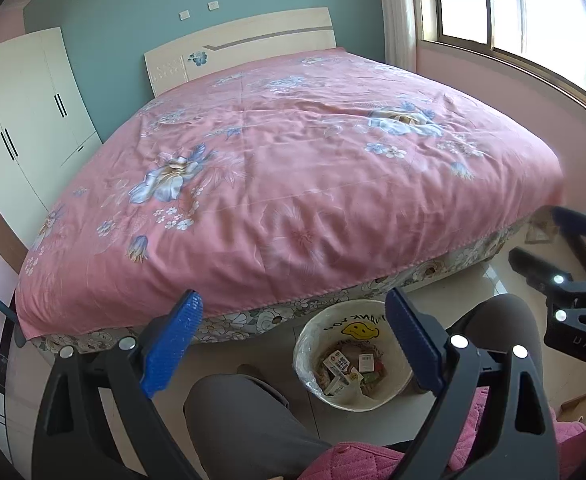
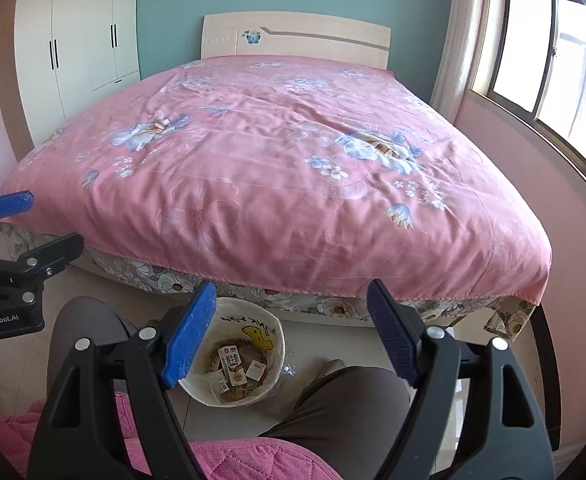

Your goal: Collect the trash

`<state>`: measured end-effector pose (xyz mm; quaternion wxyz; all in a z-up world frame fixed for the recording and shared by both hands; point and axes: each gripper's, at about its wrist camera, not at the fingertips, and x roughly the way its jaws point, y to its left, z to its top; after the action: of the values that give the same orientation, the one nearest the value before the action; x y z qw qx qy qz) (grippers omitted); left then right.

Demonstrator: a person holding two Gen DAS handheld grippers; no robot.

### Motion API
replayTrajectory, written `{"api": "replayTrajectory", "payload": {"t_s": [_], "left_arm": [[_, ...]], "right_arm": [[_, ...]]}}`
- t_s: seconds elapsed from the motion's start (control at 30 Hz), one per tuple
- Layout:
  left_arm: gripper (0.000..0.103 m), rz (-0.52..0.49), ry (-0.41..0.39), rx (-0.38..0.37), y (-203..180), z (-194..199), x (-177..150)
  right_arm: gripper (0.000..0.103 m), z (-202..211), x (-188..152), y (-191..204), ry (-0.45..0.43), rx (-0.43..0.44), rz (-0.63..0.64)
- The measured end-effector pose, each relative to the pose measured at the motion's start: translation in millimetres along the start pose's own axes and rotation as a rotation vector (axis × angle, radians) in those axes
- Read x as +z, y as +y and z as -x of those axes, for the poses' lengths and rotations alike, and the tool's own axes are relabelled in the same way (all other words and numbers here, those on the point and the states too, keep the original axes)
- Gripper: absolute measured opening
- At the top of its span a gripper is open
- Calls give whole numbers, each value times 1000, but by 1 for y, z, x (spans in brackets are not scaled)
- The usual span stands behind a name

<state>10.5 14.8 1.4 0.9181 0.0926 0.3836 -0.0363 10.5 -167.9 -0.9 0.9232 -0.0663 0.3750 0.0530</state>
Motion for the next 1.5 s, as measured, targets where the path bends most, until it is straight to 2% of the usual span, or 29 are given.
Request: {"api": "replayTrajectory", "payload": {"t_s": [0.27, 0.57, 1.5], "left_arm": [[94, 12, 22, -32, -4, 8, -11], [94, -11, -1, -17, -9, 19, -15], [94, 15, 12, -25, -5, 19, -13]], "right_arm": [[78, 12, -10, -3, 10, 21, -23], [78, 19, -9, 4, -7, 28, -1], [78, 19, -8, 10, 2, 40, 11]]}}
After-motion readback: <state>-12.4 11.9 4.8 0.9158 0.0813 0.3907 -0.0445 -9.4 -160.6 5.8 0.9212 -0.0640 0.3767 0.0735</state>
